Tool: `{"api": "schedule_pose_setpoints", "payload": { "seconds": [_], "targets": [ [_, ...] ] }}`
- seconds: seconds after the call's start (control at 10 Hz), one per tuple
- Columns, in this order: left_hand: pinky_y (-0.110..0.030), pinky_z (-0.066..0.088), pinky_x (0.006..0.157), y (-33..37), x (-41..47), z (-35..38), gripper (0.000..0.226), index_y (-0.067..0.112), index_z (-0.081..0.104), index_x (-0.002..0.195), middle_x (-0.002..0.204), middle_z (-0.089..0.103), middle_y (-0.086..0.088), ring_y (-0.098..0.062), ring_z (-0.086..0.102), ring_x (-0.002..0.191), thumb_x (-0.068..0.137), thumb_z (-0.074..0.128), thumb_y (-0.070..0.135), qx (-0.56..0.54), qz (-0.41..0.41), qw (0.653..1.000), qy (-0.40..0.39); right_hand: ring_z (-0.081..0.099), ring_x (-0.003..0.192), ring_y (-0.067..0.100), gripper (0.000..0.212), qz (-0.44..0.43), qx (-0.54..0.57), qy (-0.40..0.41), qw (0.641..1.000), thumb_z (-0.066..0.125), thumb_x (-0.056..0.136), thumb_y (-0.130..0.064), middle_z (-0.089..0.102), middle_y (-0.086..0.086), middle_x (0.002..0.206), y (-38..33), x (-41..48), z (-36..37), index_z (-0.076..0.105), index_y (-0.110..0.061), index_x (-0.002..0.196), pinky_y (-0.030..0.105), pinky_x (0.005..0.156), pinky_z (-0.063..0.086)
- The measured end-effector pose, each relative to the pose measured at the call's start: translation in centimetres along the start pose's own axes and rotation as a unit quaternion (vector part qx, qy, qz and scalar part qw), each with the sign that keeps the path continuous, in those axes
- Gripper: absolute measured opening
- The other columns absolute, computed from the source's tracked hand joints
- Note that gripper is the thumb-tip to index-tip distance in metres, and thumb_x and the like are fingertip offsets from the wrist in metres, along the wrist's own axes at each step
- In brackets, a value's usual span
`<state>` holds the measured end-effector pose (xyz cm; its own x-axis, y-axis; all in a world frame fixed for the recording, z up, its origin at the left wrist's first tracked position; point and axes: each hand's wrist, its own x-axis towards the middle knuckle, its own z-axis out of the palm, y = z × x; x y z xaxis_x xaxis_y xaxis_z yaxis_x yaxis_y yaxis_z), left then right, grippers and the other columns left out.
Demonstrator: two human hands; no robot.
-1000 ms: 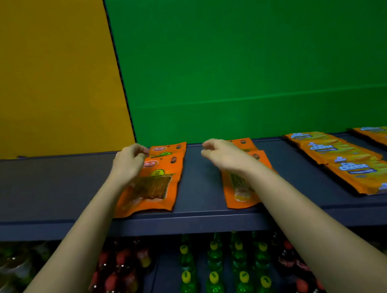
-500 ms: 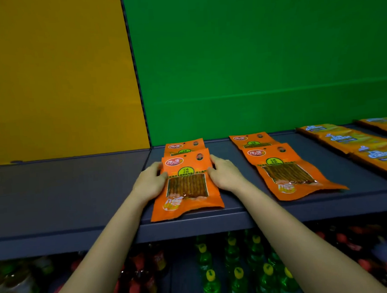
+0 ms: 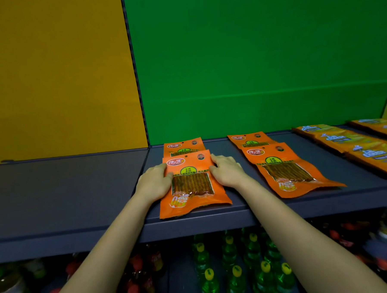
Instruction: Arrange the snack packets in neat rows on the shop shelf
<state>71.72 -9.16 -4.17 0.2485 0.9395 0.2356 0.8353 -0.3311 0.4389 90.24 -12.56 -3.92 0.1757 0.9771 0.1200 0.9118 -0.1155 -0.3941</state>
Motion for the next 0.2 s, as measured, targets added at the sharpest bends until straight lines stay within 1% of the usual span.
{"api": "schedule_pose_setpoints", "payload": {
  "seconds": [0.1,0.2],
  "targets": [
    [-0.038,0.039,0.098,0.02,-0.16,-0.02,0.041,0.007,0.047,0.13,0.136,0.051,-0.013,-0.029,0.047,0.123,0.096,0.042,0.029,-0.012,-0.008,1.0,-0.007,0.029,0.136,0.03,0.051,0.008,0.015,0.001,1.0,0.031,0.098,-0.028,0.033,0.008,0.15,-0.22,-0.53,-0.27,0.024,-0.012,0.146,0.043,0.109,0.026],
    [-0.037,0.037,0.099,0.2,-0.01,-0.15,0.04,0.005,0.047,0.129,0.136,0.049,-0.015,-0.029,0.046,0.123,0.095,0.044,0.026,-0.048,-0.006,0.999,0.002,0.019,0.142,0.03,0.056,0.004,0.078,0.016,0.997,0.032,0.099,-0.027,0.02,0.011,0.155,-0.2,-0.73,-0.75,0.013,-0.009,0.148,0.039,0.113,0.019]
  ]
}}
